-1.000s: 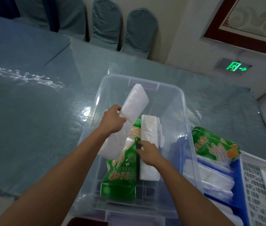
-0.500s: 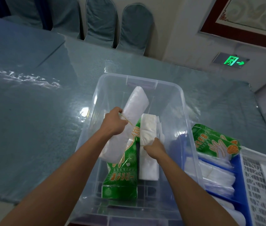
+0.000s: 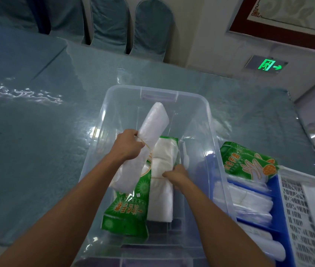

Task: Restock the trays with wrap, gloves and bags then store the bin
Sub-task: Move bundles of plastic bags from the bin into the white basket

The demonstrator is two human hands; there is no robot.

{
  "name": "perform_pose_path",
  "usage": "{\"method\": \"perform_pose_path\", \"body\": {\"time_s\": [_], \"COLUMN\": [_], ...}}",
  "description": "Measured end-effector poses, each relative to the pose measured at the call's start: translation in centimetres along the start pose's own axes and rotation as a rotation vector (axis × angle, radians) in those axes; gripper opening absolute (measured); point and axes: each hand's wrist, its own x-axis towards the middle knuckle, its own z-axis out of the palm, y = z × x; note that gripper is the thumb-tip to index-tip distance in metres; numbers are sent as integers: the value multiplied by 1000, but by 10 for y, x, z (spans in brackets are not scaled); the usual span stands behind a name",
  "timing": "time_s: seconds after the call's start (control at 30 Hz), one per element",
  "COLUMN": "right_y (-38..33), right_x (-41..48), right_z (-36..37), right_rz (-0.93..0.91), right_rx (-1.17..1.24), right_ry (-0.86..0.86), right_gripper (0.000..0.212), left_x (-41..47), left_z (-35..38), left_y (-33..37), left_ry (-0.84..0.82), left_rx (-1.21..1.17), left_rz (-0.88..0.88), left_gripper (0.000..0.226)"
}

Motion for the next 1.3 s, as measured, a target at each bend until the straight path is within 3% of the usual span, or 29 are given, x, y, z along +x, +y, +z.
{"method": "perform_pose_path", "body": {"time_s": [0.27,0.43,0.67,1.0,1.2,1.3], "right_y": [-19,-41,-51,-73,-75,-64], "right_x": [-12,-30,-72,-112,-137,-156], "right_z": [-9,-41,-76,-84,-123,-156], "right_rz": [-49,-133,-334,-457,-527,-579], "right_rx": [57,171,326,564,613,612], "right_ry": [-67,108,255,191,269,342], "right_gripper": [39,12,35,33,35,35], "left_x": [-3,-5,-8,-17,-37,-53], "left_z": [0,-4,-8,-14,-25,-22], "left_y": [4,11,14,25,76,111], "left_ry": [0,23,71,12,-26,-58], "left_rx": [-58,-157,-233,-446,-552,-540], "left_rz": [31,72,142,162,295,392], "left_gripper": [25,23,21,13,24,13]}}
